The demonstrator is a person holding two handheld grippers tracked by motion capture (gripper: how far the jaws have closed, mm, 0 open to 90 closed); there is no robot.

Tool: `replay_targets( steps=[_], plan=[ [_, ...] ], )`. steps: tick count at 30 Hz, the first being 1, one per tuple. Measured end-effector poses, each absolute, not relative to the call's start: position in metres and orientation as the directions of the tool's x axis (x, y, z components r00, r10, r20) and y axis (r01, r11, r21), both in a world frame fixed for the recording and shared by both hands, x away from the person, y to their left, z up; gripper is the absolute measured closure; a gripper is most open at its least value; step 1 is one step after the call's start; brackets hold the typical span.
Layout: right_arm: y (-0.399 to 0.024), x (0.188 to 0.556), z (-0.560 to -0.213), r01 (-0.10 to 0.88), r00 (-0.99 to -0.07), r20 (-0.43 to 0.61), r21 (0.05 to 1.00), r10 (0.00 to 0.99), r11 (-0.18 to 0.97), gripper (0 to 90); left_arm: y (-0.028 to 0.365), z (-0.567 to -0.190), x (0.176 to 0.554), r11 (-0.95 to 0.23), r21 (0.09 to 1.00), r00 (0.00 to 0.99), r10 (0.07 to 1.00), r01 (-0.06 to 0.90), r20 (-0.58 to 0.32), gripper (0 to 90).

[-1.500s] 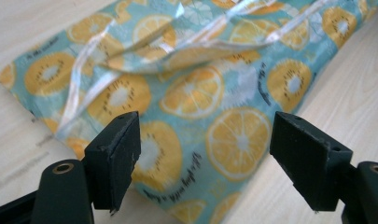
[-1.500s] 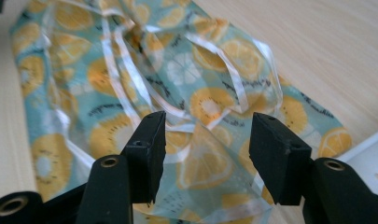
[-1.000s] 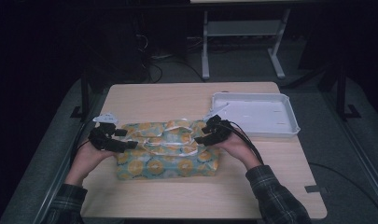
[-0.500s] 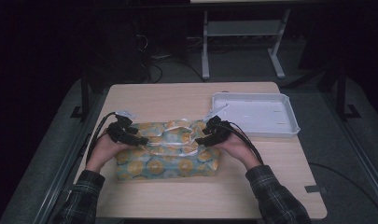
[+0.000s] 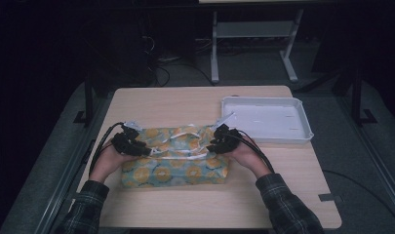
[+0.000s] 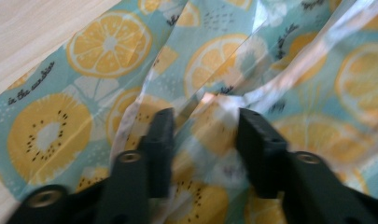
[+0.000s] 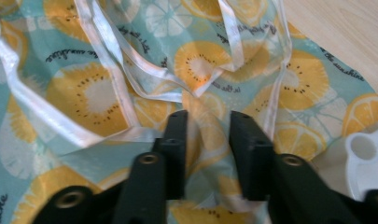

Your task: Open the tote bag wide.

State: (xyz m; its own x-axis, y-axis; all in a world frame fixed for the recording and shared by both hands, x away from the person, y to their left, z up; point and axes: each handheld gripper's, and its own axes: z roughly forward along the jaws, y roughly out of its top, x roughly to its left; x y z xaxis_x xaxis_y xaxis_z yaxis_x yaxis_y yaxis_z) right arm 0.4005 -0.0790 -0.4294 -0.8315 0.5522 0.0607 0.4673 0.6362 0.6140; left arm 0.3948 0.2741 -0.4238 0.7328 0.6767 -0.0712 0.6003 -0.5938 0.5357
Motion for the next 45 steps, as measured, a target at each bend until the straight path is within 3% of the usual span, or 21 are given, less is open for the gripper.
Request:
replay_targets(
  steps=[2,6,8,27,45],
  plan=[
    [-0.080,0.400,-0.430,0.465,-0.833,0.053,0.607,0.550,0.645,79.0,0.274,-0.424,0.395,-0.604,0.526,0.735,0.675,0.599,-0.063,70.4],
    [-0.082,0.400,-0.429,0.464,-0.834,0.054,0.607,0.549,0.646,85.9,0.275,-0.424,0.394,-0.608,0.517,0.738,0.671,0.602,-0.071,86.2],
    [-0.083,0.400,-0.429,0.460,-0.835,0.049,0.611,0.549,0.644,87.5,0.276,-0.424,0.395,-0.609,0.518,0.741,0.667,0.601,-0.075,89.3],
    [-0.095,0.390,-0.402,0.414,-0.839,0.046,0.701,0.542,0.581,89.1,0.300,-0.383,0.369,-0.473,0.681,0.734,0.665,0.559,-0.141,90.0],
    [-0.108,0.366,-0.383,0.366,-0.854,0.049,0.765,0.519,0.530,89.1,0.319,-0.364,0.331,-0.391,0.753,0.747,0.636,0.530,-0.196,90.0]
  ],
)
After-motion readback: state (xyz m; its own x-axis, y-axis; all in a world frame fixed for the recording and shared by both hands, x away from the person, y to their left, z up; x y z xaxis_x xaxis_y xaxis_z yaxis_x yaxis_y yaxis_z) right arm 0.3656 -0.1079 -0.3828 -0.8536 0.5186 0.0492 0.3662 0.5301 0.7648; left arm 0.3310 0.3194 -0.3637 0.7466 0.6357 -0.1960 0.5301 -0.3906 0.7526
